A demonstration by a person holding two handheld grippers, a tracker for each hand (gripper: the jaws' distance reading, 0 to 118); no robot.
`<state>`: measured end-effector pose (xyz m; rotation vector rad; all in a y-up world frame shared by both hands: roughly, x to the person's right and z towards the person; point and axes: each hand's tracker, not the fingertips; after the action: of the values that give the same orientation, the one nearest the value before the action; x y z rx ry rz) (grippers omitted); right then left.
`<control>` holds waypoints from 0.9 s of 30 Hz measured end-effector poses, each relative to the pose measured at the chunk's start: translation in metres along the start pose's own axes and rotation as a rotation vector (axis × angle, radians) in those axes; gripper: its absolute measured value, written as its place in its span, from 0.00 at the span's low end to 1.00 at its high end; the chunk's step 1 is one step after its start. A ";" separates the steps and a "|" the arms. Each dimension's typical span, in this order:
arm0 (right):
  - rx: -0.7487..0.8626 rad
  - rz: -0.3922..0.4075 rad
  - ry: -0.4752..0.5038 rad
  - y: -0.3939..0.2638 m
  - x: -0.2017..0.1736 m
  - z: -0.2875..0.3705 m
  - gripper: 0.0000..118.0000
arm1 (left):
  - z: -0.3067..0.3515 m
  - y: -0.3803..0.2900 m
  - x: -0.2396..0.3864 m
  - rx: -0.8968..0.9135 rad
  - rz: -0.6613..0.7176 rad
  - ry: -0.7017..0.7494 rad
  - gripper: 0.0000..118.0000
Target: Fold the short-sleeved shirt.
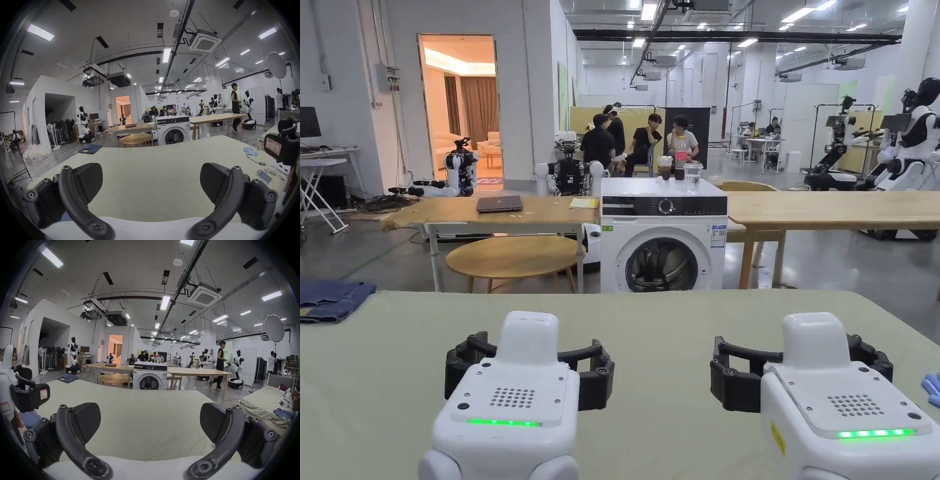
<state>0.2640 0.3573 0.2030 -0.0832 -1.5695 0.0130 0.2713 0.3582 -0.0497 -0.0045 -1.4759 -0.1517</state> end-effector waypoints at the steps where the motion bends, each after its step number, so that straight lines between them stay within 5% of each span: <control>1: -0.001 0.000 0.002 0.001 -0.002 -0.002 1.00 | 0.000 0.001 0.000 -0.002 0.004 -0.001 0.99; 13: -0.006 0.013 0.005 0.001 -0.005 -0.001 1.00 | 0.006 0.006 -0.001 0.014 0.017 -0.057 0.99; 20: -0.007 0.009 0.019 0.003 -0.006 0.001 1.00 | 0.009 0.010 0.004 -0.030 0.013 0.036 0.99; 27: -0.010 0.007 0.024 0.004 -0.006 0.002 1.00 | 0.016 0.025 -0.009 -0.051 0.114 -0.107 0.99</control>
<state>0.2623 0.3612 0.1969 -0.0966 -1.5453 0.0091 0.2577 0.3858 -0.0552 -0.1399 -1.5737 -0.0975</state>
